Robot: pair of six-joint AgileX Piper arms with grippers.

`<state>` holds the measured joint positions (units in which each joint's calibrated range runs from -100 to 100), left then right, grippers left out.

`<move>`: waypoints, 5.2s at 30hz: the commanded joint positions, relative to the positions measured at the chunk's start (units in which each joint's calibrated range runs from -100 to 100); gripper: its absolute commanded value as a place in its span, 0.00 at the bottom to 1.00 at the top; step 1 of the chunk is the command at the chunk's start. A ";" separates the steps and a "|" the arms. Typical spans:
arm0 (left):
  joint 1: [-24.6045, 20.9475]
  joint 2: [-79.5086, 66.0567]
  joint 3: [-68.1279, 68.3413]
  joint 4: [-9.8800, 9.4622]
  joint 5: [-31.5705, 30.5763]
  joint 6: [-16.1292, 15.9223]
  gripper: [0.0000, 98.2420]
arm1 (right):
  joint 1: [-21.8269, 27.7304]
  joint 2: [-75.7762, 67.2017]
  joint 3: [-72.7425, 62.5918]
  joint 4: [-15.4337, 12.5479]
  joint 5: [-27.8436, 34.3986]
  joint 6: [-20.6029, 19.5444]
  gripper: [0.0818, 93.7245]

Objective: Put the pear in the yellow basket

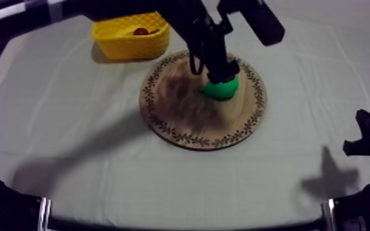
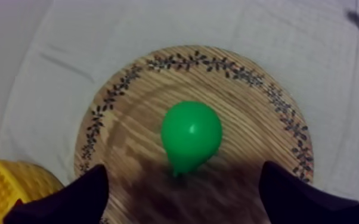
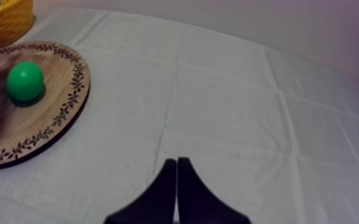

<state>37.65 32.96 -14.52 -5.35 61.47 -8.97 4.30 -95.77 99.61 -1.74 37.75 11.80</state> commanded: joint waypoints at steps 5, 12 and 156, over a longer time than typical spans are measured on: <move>0.04 7.02 -3.21 -0.35 -0.83 0.20 0.94 | -0.01 0.01 0.05 0.01 -0.01 0.00 0.00; -0.16 13.52 -8.06 -1.04 -1.74 0.30 0.89 | -0.01 0.01 0.05 0.01 -0.01 0.00 0.00; -31.99 -63.31 41.03 0.83 -22.95 12.39 0.00 | -0.01 0.01 0.05 0.01 -0.01 0.00 0.00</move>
<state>5.89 -19.71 13.28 -3.95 42.52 2.81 4.30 -95.77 99.61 -1.74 37.82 11.83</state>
